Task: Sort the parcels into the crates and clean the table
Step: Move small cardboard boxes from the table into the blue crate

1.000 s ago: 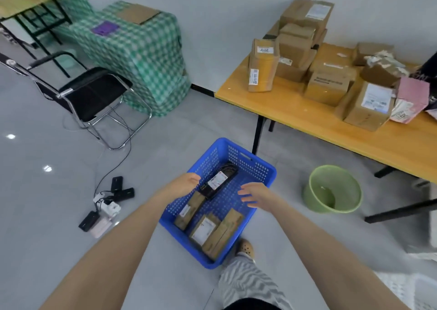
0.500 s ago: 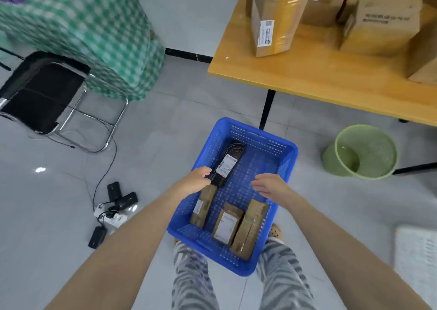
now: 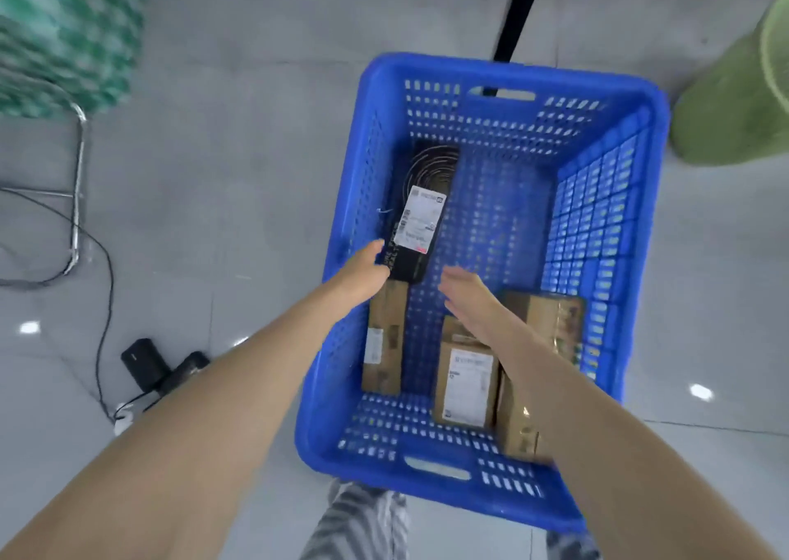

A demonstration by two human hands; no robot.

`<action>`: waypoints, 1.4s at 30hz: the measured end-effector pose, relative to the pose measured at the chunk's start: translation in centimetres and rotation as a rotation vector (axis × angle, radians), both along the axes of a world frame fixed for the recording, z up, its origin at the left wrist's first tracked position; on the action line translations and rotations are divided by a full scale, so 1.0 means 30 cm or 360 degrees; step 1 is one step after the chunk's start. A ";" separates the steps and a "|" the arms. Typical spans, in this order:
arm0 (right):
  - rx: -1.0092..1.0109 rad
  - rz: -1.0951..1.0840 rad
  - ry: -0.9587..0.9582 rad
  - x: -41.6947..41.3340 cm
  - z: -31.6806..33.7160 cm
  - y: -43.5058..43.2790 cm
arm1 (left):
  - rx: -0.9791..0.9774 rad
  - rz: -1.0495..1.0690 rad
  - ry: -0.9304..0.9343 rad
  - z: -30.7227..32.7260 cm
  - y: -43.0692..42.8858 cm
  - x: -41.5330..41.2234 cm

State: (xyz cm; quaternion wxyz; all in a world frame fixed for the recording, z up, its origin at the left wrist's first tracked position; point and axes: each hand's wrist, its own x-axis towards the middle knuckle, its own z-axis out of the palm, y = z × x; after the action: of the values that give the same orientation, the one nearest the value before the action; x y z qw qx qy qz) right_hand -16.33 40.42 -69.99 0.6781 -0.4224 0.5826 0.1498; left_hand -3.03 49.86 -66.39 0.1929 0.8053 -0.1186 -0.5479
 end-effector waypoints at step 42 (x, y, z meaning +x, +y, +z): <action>0.0361 -0.0920 -0.0308 -0.172 0.530 0.001 | -0.0095 0.1356 0.0497 0.553 -0.044 -0.279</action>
State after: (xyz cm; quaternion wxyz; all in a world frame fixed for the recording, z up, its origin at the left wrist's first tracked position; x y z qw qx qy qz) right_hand -21.49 40.44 -54.10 0.7874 -0.1733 0.5909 -0.0259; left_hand -11.41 48.54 -49.81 0.4399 0.6841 0.2380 -0.5309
